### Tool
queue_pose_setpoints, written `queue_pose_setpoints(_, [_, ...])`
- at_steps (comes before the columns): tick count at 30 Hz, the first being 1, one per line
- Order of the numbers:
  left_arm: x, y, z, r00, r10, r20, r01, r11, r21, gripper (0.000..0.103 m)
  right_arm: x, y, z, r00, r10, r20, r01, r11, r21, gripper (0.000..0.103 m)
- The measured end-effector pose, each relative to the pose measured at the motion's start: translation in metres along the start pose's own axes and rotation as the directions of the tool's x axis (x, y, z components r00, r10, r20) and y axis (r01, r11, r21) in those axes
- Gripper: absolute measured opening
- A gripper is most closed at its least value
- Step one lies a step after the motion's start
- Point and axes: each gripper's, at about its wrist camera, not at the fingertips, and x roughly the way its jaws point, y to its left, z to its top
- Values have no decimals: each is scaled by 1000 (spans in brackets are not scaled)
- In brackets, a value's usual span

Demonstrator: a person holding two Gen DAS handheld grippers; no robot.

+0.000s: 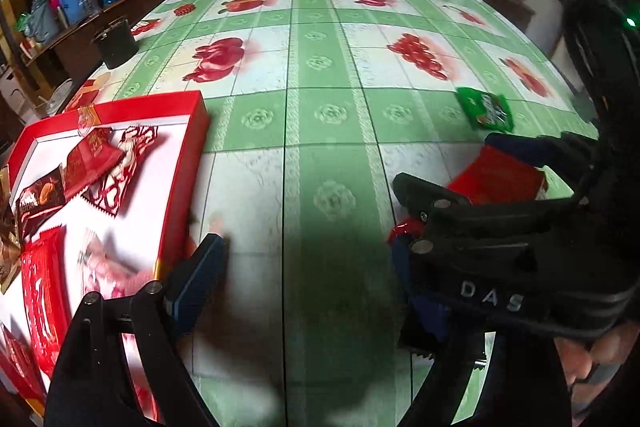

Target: Organize snacks

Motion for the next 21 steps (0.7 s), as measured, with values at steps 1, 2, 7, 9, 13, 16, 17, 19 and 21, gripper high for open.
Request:
queue_pose_setpoints(1, [-4, 2, -2, 1000, -21, 5, 21, 1000, 1, 86, -2, 0, -1, 1000, 9, -17, -9, 1000, 9, 89])
queue_pose_setpoints(2, [-10, 4, -3, 1000, -19, 16, 19, 1000, 1, 86, -4, -2, -2, 1000, 14, -23, -13, 1000, 26, 87])
queue_pose_setpoints(7, [-29, 27, -11, 996, -70, 48, 71, 997, -23, 86, -35, -26, -12, 999, 33, 38, -37, 994, 107, 88])
queue_pose_setpoints(9, [-34, 36, -14, 994, -94, 51, 96, 994, -50, 86, -50, -40, -19, 997, 33, 68, -42, 991, 130, 88])
queue_pose_setpoints(13, [-44, 42, -19, 994, -95, 62, 99, 993, -65, 86, -75, -70, -34, 994, -2, 105, -16, 985, 174, 88])
queue_pose_setpoints(16, [-51, 37, -24, 996, -62, 70, 63, 998, -14, 86, -85, -87, -49, 994, 8, 105, -28, 981, 190, 88])
queue_pose_setpoints(17, [-52, 37, -26, 996, -52, 71, 53, 999, -2, 86, -86, -89, -53, 995, 18, 99, -37, 981, 189, 88])
queue_pose_setpoints(19, [-53, 37, -30, 997, -38, 64, 38, 999, 16, 86, -85, -91, -63, 995, 46, 84, -60, 983, 171, 88])
queue_pose_setpoints(21, [-53, 38, -32, 997, -45, 55, 45, 999, 18, 86, -79, -87, -70, 996, 66, 61, -74, 987, 140, 88])
